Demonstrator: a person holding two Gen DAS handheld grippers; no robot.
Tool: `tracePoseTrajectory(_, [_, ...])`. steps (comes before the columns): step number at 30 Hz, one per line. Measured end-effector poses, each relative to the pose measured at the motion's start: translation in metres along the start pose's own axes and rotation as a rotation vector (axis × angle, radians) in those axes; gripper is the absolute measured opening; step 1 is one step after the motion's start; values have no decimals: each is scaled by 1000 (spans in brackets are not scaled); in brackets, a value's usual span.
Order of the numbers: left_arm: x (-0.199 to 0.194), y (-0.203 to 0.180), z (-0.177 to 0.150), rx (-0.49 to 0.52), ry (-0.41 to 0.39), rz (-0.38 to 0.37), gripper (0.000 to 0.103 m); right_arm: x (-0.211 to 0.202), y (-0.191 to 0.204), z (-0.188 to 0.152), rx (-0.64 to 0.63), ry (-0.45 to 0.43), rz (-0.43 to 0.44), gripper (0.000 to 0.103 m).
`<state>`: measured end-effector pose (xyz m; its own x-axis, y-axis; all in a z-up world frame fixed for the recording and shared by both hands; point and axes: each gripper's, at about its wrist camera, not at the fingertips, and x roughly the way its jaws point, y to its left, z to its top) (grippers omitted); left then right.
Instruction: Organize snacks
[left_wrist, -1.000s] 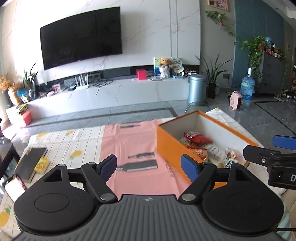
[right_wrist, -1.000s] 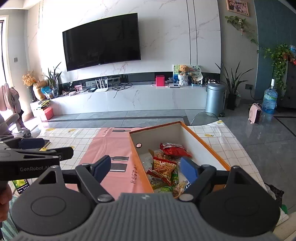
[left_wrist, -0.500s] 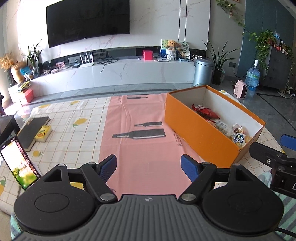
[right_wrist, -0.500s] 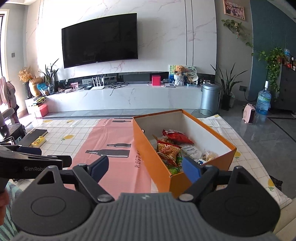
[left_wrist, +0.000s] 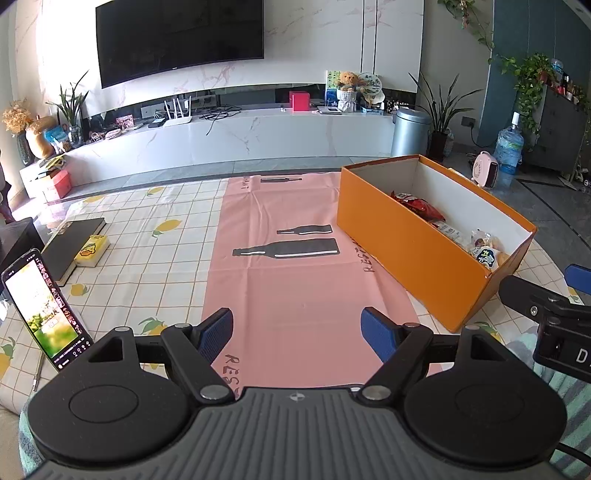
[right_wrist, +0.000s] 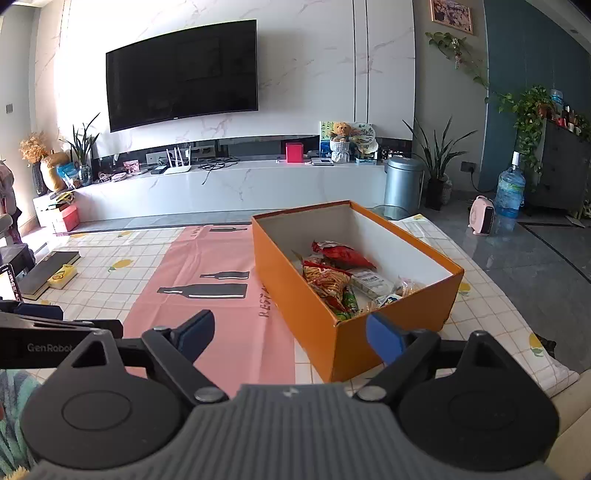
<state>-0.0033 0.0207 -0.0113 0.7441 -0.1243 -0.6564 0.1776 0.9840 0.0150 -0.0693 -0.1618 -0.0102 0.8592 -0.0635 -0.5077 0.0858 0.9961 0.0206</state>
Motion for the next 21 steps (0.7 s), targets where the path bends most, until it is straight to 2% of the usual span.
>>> tracePoseTrajectory(21, [-4,-2,2,8,-7,18,92,1,-5,2,15,-5,2,87])
